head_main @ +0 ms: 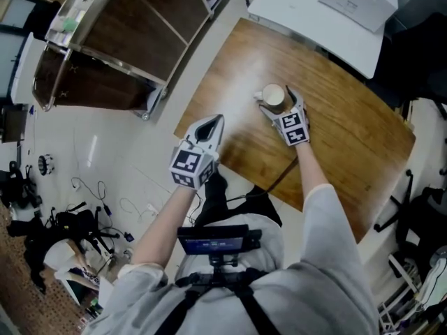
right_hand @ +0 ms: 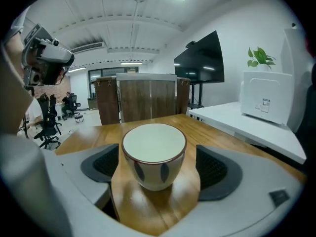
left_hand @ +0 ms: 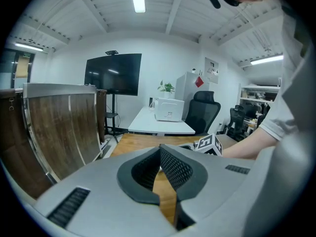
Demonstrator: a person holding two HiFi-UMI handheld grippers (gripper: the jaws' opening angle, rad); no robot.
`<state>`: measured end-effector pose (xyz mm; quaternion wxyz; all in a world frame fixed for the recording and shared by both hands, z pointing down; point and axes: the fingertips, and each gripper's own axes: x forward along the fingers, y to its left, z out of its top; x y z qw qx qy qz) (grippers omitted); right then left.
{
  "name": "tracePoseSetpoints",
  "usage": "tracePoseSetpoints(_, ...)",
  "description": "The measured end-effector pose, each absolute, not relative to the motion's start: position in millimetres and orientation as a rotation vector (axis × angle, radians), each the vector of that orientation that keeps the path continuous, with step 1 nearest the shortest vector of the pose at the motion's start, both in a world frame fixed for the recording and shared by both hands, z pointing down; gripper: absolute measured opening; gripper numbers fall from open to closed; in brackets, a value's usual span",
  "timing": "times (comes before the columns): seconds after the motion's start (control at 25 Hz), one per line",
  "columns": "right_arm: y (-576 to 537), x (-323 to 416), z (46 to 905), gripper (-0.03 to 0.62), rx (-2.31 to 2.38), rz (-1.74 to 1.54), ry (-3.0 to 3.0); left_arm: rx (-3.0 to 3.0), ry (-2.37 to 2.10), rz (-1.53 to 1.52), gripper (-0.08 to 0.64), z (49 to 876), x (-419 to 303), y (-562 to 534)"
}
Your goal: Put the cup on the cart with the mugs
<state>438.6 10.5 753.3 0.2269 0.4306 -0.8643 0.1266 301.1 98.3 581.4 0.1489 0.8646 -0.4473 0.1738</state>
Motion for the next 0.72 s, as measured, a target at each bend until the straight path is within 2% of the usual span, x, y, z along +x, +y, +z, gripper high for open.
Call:
tracePoseSetpoints(0.12,6.8,436.5,752.3,0.463,1.187,0.316,-2.380,2.486,-1.296,0.501,0.003,583.4,296.5,96.2)
tracePoseSetpoints(0.16,6.3,435.6,752.3,0.412,1.185,0.307,-2.381,2.485,-1.298,0.501,0.003,584.6,295.0,96.0)
tracePoseSetpoints(0.2,6.3,434.5,752.5,0.397,1.181,0.300,-2.383,2.478,-1.302,0.500,0.003,584.9,293.8,96.0)
tracePoseSetpoints(0.72,9.6,429.5,736.7,0.388,1.194,0.294,-2.410,2.454,-1.318,0.493,0.003,587.7,281.5,97.6)
